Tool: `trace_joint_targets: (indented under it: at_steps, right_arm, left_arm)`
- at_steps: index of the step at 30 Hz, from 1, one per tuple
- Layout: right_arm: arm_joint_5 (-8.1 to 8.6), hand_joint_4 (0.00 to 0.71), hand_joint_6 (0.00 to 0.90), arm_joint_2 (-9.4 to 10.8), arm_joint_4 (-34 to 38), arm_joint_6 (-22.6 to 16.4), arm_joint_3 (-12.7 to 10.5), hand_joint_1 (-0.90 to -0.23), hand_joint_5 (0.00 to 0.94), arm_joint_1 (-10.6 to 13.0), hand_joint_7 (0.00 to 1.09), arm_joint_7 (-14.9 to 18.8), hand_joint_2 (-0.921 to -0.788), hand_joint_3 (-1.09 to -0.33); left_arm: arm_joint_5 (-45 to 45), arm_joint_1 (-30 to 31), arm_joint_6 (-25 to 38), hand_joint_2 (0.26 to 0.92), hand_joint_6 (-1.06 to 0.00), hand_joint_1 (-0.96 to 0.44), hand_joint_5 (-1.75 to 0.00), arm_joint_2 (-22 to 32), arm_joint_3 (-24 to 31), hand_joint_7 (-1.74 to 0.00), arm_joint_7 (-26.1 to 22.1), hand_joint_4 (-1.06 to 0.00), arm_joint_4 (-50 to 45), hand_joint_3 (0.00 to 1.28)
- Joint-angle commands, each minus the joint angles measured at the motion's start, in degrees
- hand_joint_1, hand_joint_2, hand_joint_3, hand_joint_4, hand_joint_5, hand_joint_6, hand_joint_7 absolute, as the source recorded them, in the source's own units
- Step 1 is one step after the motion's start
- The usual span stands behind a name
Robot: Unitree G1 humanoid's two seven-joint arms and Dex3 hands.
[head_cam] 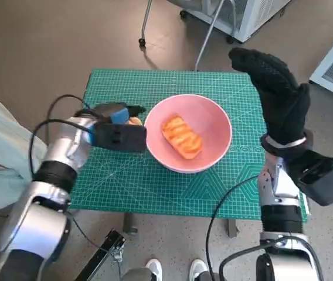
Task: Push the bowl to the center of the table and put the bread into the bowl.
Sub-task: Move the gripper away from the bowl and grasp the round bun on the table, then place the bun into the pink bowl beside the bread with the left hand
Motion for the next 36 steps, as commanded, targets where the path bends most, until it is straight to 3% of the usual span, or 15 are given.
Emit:
trace_joint_targets:
  at_steps: [1,5,7,8,9,12,14,22,28,36]
  right_arm:
    - [-0.01,0.301,-0.001,-0.29,-0.21,0.66,0.09,-0.690,0.001,1.79,0.89,0.63,-0.921,-0.737]
    - [0.03,0.301,-0.001,-0.38,-0.20,0.76,0.06,-0.691,0.001,1.85,0.89,0.65,-0.921,-0.737]
    - [0.04,0.301,-0.001,-0.38,-0.30,0.84,0.07,-0.692,0.001,1.89,0.89,0.62,-0.921,-0.736]
    - [0.05,0.301,-0.001,-0.38,-0.35,0.86,0.07,-0.692,0.001,1.91,0.89,0.61,-0.921,-0.736]
    - [0.03,0.301,-0.001,-0.39,-0.42,0.88,0.08,-0.692,0.001,1.92,0.89,0.57,-0.921,-0.736]
    - [0.01,0.301,0.000,-0.41,-0.57,1.00,0.08,-0.692,0.001,1.93,0.89,0.49,-0.921,-0.736]
    - [0.08,0.301,0.000,-0.41,-0.58,1.09,0.06,-0.690,0.001,1.93,0.89,0.50,-0.921,-0.736]
    - [0.06,0.301,0.000,-0.15,-0.77,1.54,0.20,-0.691,0.001,1.80,0.89,0.37,-0.921,-0.734]
    - [-0.21,0.302,0.000,-0.06,-0.85,1.46,0.39,-0.692,0.001,1.81,0.89,0.31,-0.921,-0.735]
    - [-0.33,0.300,-0.001,-0.11,-0.43,1.48,0.59,-0.688,0.000,1.45,0.89,0.46,-0.921,-0.740]
  left_arm:
    - [1.22,-1.49,0.74,0.842,-0.41,-0.09,-0.02,-0.97,-1.11,-0.12,1.62,-0.25,2.57,0.01]
    - [2.01,-1.47,0.65,0.874,-0.50,-0.10,-0.06,-1.19,-1.81,-0.18,2.82,-0.36,3.76,0.02]
    - [2.14,-1.43,0.24,0.900,-0.59,-0.10,-0.12,-0.89,-2.02,-0.26,3.13,-0.54,3.88,0.02]
    - [2.15,-1.41,0.03,0.900,-0.59,-0.10,-0.12,-0.71,-2.10,-0.26,3.22,-0.54,3.88,0.02]
    - [2.08,-1.44,-0.33,0.910,-0.55,-0.05,-0.70,-0.33,-2.07,-0.75,3.28,-0.56,3.87,0.09]
    - [1.80,-1.68,-1.18,0.917,-0.57,-0.02,-1.07,0.63,-1.88,-1.05,3.32,-0.60,3.85,0.11]
    - [1.37,-2.07,-1.76,0.919,-0.59,-0.01,-1.15,1.59,-1.40,-1.12,3.27,-0.62,3.77,0.11]
    - [-0.64,-4.33,-3.03,0.920,-0.61,0.00,-1.21,5.52,1.66,-1.20,4.42,-0.63,1.40,0.10]
    - [-2.74,-4.98,-4.74,0.921,-0.60,0.00,-1.19,8.63,5.54,-1.23,7.92,-0.63,-3.64,0.11]
    - [-4.59,-3.17,-4.35,0.920,-0.59,0.00,-1.16,11.13,10.57,-1.26,11.06,-0.65,-18.97,0.10]
